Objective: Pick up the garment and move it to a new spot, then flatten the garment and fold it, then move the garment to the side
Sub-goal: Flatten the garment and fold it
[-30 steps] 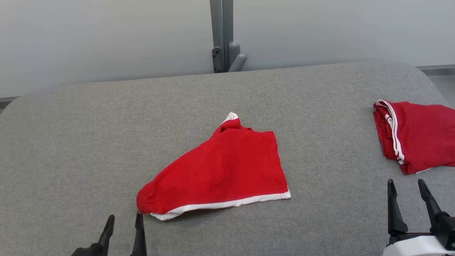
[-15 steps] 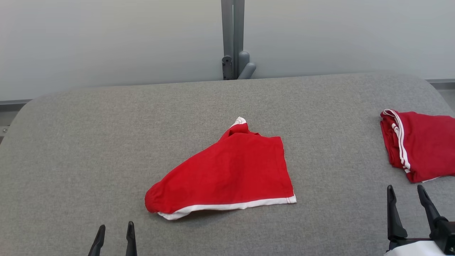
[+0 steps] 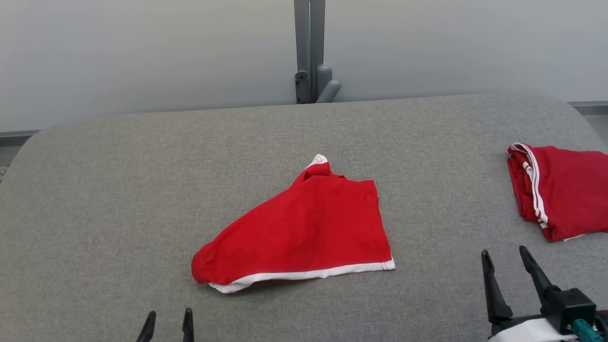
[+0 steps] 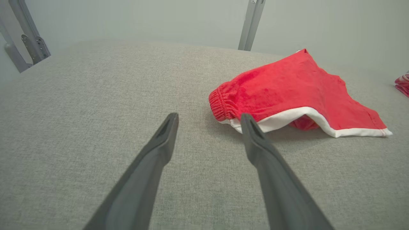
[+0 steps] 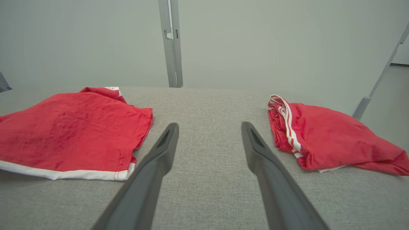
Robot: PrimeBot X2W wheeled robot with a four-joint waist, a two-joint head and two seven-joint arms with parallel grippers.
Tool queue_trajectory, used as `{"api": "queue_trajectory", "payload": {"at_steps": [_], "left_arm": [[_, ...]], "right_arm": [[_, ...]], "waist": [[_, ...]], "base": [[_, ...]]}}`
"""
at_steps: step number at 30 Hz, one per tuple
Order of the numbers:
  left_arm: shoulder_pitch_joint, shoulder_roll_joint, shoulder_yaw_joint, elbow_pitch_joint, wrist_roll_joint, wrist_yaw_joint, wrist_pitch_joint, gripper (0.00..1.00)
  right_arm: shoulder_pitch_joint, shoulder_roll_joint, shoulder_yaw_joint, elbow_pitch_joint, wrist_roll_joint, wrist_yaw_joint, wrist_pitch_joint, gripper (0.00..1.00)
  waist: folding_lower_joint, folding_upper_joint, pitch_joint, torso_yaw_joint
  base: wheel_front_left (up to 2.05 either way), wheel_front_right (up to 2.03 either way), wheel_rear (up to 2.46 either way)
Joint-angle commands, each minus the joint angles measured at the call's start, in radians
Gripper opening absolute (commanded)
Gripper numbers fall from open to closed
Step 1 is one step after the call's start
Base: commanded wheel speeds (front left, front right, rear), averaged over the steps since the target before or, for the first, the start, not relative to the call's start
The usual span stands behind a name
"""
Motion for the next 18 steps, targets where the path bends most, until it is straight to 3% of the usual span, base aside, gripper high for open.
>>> {"api": "queue_trajectory", "payload": {"at_steps": [1, 4, 18], "left_arm": [[-0.034, -0.003, -0.011, 0.032, -0.007, -0.008, 0.000, 1.00], [-0.080, 0.010, -0.035, 0.085, -0.017, -0.016, 0.043, 1.00], [-0.331, 0.045, -0.102, 0.236, -0.101, -0.031, 0.286, 1.00]], "right_arm": [[-0.026, -0.015, 0.027, 0.023, 0.007, 0.000, 0.000, 1.00], [-0.069, -0.053, 0.107, 0.083, 0.012, 0.000, 0.026, 1.00], [-0.336, -0.157, 0.425, 0.170, 0.149, -0.001, 0.366, 1.00]], "waist": [[0.0000, 0.0000, 0.007, -0.004], [0.0000, 0.0000, 0.018, -0.005], [0.0000, 0.0000, 0.162, -0.009]], "base": [[0.00, 0.00, 0.00], [0.00, 0.00, 0.00], [0.00, 0.00, 0.00]]}}
